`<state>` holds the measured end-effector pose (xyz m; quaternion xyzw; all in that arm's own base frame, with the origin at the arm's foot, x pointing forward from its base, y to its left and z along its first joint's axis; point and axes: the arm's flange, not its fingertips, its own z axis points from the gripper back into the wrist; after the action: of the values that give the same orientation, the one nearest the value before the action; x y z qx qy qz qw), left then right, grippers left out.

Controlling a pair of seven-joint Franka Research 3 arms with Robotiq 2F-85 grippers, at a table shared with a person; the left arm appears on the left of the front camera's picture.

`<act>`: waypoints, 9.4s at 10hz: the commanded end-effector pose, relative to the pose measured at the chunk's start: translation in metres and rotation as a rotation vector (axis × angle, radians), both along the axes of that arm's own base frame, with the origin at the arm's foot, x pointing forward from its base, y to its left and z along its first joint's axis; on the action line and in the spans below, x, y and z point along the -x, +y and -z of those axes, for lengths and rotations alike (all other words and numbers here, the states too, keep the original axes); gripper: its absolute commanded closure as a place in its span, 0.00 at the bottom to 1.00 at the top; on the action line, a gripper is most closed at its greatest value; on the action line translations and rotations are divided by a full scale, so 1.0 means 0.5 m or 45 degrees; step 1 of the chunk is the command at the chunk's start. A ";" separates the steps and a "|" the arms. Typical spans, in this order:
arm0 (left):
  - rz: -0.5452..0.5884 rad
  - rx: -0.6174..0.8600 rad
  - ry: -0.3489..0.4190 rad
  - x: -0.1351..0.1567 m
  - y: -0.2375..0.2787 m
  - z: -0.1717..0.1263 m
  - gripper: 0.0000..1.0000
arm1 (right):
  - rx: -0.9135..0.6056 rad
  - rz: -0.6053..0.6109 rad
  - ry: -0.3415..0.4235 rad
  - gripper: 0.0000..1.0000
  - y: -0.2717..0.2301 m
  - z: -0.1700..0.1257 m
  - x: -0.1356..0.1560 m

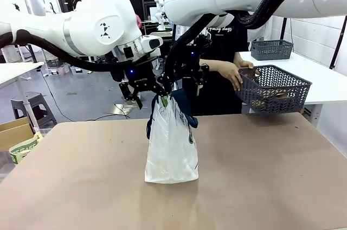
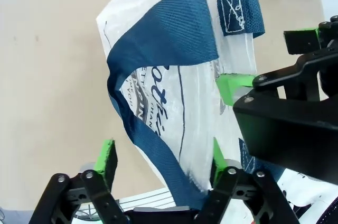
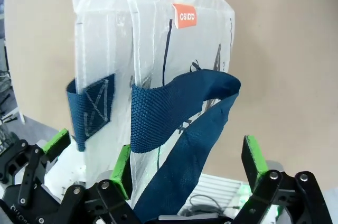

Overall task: Transfer purchased items from the store into the shopping bag.
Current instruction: Open the Reusable shopping bag in the center of the table, then move the Reusable shopping bag to the right side of the table.

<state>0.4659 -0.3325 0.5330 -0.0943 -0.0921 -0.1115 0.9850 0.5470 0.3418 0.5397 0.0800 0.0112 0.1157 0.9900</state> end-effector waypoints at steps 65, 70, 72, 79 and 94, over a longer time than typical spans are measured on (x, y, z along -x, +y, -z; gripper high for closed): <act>-0.234 -0.282 -0.016 0.003 0.105 0.014 1.00 | 0.144 -0.179 -0.058 1.00 -0.160 0.030 0.032; -0.234 -0.282 -0.016 0.003 0.105 0.014 1.00 | 0.144 -0.179 -0.058 1.00 -0.160 0.030 0.032; -0.234 -0.282 -0.016 0.003 0.105 0.014 1.00 | 0.144 -0.179 -0.058 1.00 -0.160 0.030 0.032; -0.234 -0.282 -0.016 0.003 0.105 0.014 1.00 | 0.155 -0.382 -0.360 1.00 -0.159 0.039 0.082; -0.234 -0.282 -0.016 0.003 0.105 0.014 1.00 | 0.139 -0.378 -0.362 1.00 -0.147 0.030 0.077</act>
<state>0.4647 -0.2806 0.5257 0.0248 -0.0927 -0.0313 0.9949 0.5074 0.2680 0.5240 0.0065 -0.1122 0.2685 0.9567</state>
